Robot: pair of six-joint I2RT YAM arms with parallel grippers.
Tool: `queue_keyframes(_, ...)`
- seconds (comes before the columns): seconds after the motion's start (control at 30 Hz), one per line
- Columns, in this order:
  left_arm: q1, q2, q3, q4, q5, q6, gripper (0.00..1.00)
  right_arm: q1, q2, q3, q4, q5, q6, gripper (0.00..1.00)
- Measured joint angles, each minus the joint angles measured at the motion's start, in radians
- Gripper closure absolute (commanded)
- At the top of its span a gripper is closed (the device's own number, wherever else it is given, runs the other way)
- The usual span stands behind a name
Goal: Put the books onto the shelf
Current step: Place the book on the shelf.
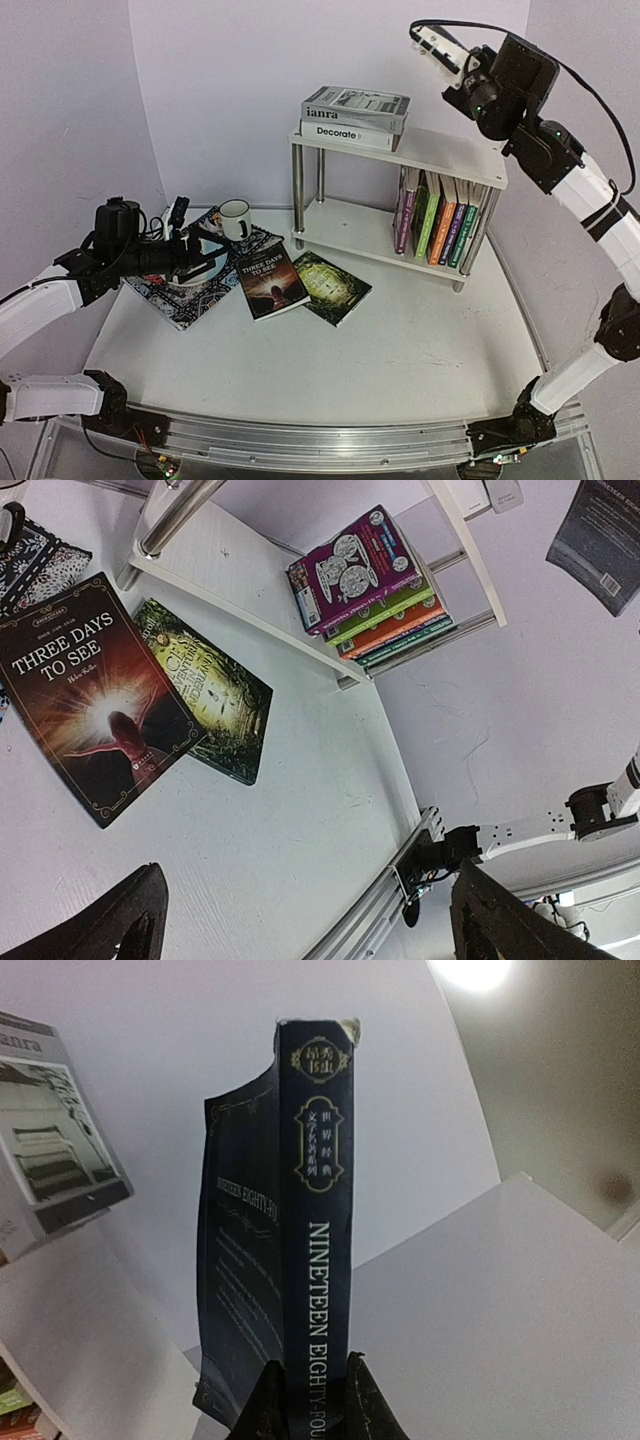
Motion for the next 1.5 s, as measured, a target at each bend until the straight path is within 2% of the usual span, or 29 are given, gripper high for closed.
queue_keyframes(0.17, 0.000, 0.000, 0.008, -0.005, -0.001, -0.002, 0.01, -0.164, -0.006, -0.035, 0.021, -0.009, 0.035, 1.00)
queue_keyframes(0.37, 0.000, 0.007, 0.011, -0.007, -0.005, -0.002, 0.01, -0.321, -0.017, -0.197, 0.025, -0.026, 0.053, 1.00)
queue_keyframes(0.6, 0.000, 0.026, 0.027, -0.007, -0.004, -0.002, 0.01, -0.437, -0.020, -0.324, 0.004, -0.041, 0.113, 1.00)
queue_keyframes(1.03, 0.000, 0.071, 0.042, -0.013, -0.004, -0.001, 0.01, -0.444, -0.078, -0.398, -0.147, -0.215, 0.170, 1.00)
queue_keyframes(1.5, 0.000, 0.163, 0.158, -0.015, 0.037, 0.025, 0.01, -0.446, -0.096, -0.429, -0.216, -0.334, 0.111, 1.00)
